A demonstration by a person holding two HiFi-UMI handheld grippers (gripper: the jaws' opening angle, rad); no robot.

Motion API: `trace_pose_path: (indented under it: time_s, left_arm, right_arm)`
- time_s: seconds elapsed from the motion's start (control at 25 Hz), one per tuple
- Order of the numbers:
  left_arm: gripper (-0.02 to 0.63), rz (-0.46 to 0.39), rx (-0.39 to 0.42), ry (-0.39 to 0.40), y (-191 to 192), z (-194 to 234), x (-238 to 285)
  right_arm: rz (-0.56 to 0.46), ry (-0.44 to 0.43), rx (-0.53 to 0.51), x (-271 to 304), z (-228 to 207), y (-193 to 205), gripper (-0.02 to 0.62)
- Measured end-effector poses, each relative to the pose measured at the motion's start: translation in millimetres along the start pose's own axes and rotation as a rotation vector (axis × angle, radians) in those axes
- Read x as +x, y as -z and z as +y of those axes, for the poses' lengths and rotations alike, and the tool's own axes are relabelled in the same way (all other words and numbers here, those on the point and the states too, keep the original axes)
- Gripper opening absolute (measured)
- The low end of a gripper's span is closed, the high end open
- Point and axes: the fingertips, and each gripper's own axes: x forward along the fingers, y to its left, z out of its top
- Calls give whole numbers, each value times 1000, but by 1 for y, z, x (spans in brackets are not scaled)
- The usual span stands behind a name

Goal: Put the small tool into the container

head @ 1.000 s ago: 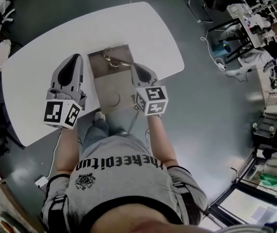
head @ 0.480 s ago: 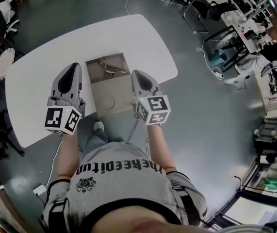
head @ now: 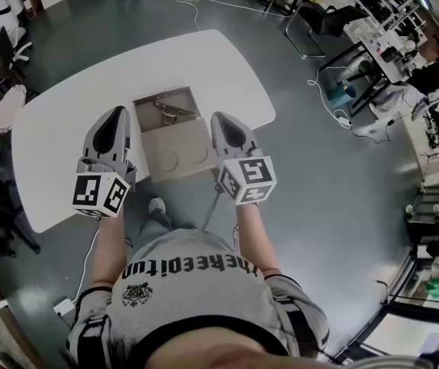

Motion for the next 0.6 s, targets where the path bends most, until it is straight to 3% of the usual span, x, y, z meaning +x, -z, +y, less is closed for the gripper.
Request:
trace_pose_path:
  time_s: [0.6]
  left_arm:
    - [12, -26, 3, 4, -13, -32, -31]
  right_arm:
    - [-81, 8, 19, -53, 6, -20, 2]
